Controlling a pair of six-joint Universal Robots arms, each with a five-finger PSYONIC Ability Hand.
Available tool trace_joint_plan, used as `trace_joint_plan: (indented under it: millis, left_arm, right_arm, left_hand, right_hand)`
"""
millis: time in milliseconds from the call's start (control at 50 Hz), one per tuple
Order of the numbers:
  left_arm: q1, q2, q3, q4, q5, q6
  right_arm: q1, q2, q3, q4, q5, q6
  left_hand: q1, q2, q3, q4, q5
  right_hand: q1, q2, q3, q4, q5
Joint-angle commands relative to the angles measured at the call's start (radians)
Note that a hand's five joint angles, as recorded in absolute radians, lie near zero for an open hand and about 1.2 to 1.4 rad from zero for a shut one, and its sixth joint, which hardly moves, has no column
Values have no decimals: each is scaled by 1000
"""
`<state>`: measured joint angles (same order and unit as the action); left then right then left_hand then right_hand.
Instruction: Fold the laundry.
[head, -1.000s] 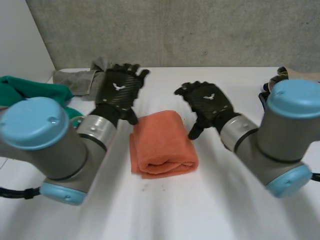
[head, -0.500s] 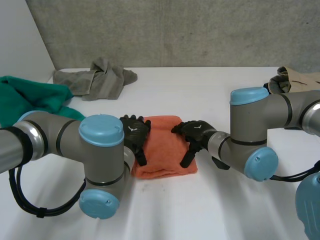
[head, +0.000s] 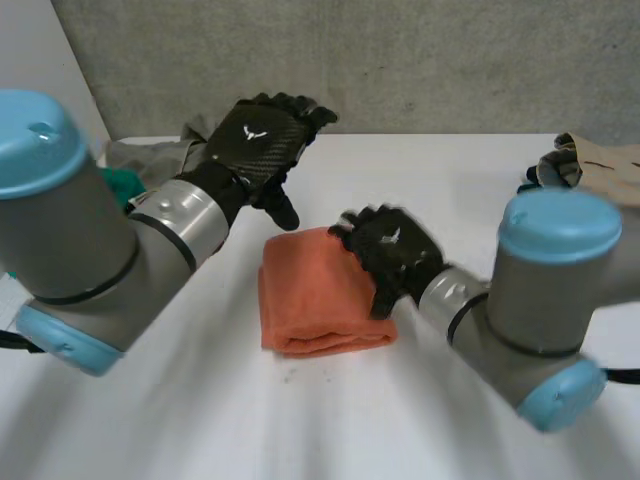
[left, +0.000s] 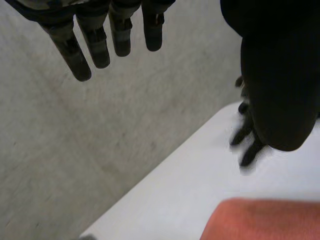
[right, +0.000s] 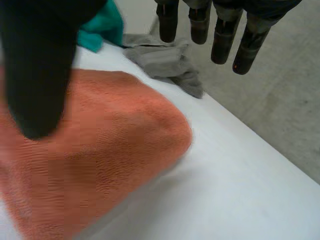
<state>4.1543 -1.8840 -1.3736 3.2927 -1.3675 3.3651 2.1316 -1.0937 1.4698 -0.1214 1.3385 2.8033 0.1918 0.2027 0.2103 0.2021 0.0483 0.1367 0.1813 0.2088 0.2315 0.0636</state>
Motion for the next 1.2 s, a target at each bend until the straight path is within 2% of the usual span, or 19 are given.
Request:
trace_joint_plan:
  millis: [20,260,300,380,620,820,840,920,960,1100,1200]
  left_arm:
    - [53,94,-65,-27,376,-66]
    - [46,100,-67,-56,378,-62]
    - [46,100,-67,-56,377,-62]
    - [46,100,-67,-56,377,-61]
    - [46,100,-76,-54,378,-61]
    - [47,100,-81,-54,378,-59]
    - [47,100,-81,-54,378,-59]
    - [47,100,-79,-54,378,-59]
    - [50,100,-79,-53,378,-59]
    - [55,106,-76,-53,377,-59]
    - [64,115,-76,-53,377,-59]
  right_arm:
    - [116,92,119,-175,8,-105]
    - [123,210,40,-224,57,-133]
    - [122,219,27,-225,56,-139]
    - [122,227,3,-225,54,-140]
    - [122,279,-54,-225,59,-139]
    - [120,291,-92,-225,53,-136]
    - [120,296,-98,-225,53,-134]
    - [111,310,-120,-225,60,-133]
    - [106,311,-126,-222,62,-133]
    - [-21,252,-157,-205,102,-174]
    - [-128,192,-224,-205,47,-248]
  left_hand:
    - [28,17,9,17,-3]
    - [16,5,-3,5,-15]
    - [13,2,-6,3,-18]
    - [13,2,-6,3,-18]
    - [13,2,-6,3,-18]
    - [13,2,-6,3,-18]
    - [13,2,-6,3,-18]
    - [13,2,-6,3,-18]
    - [13,2,-6,3,-18]
    - [19,8,0,8,-12]
    - [19,8,0,8,-12]
  right_hand:
    - [38,-7,-34,-57,-64]
    - [42,-3,-30,-53,-59]
    - [191,146,119,96,90]
    - [333,288,261,238,231]
    - [465,420,393,370,363]
    - [922,878,850,828,821]
    - [1042,998,970,947,941]
    - [1259,1214,1187,1164,1157]
    - [1260,1215,1187,1165,1158]
    - [1260,1215,1187,1165,1158]
    - [1260,1215,1187,1165,1158]
